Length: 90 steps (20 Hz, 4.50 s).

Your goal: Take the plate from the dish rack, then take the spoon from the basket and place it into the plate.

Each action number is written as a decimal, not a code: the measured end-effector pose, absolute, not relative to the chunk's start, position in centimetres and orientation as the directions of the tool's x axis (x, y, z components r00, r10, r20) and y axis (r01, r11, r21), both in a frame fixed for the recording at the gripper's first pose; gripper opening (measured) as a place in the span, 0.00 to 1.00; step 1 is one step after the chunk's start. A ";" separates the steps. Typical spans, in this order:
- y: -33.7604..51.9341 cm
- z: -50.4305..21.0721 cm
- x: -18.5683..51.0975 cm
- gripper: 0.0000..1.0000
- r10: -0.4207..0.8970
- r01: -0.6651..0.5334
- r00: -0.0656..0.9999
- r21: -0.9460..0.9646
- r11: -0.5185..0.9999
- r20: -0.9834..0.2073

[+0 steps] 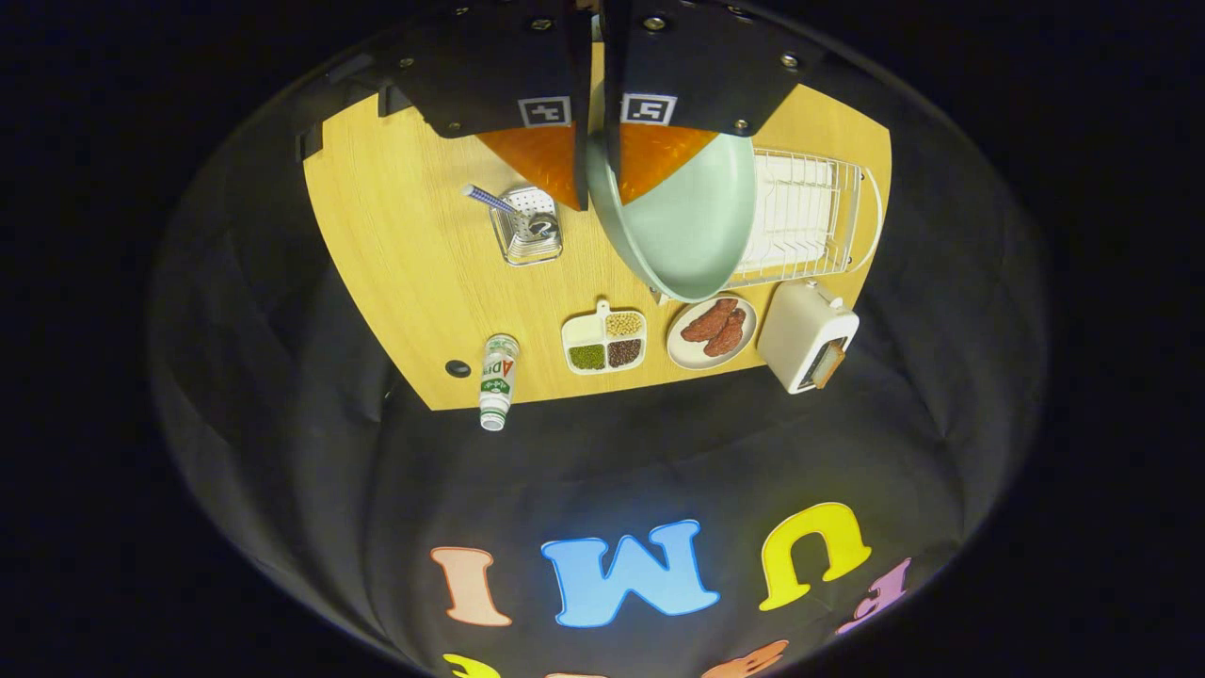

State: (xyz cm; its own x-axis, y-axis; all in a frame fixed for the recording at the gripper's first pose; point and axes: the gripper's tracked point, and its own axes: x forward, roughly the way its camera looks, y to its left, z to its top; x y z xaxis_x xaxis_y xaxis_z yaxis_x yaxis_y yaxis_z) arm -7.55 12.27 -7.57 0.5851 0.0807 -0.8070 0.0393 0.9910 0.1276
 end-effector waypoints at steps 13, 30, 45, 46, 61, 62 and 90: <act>8.3 -16.6 -16.0 0.05 0.347 0.050 0.487 0.422 0.905 -0.801; 10.4 -29.8 -18.6 0.05 0.412 0.108 0.338 0.470 0.876 -0.846; 5.3 -11.8 -11.9 0.37 0.276 -0.254 0.864 0.110 0.961 -0.421; 5.1 -10.7 -11.6 0.45 0.277 -0.265 0.878 0.086 0.961 -0.392; 2.0 -15.6 -7.0 0.63 0.245 -0.243 0.957 0.032 0.969 -0.154; 2.2 -16.4 -6.5 0.63 0.243 -0.241 0.959 0.030 0.970 -0.147; 4.5 -15.4 -2.4 0.03 0.211 -0.215 0.966 -0.017 0.976 -0.150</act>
State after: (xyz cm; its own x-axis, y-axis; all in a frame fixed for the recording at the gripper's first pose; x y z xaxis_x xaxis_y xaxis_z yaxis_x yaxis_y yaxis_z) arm -2.39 4.49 -15.39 0.9660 0.2106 -0.1499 -0.2155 0.9764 -0.0165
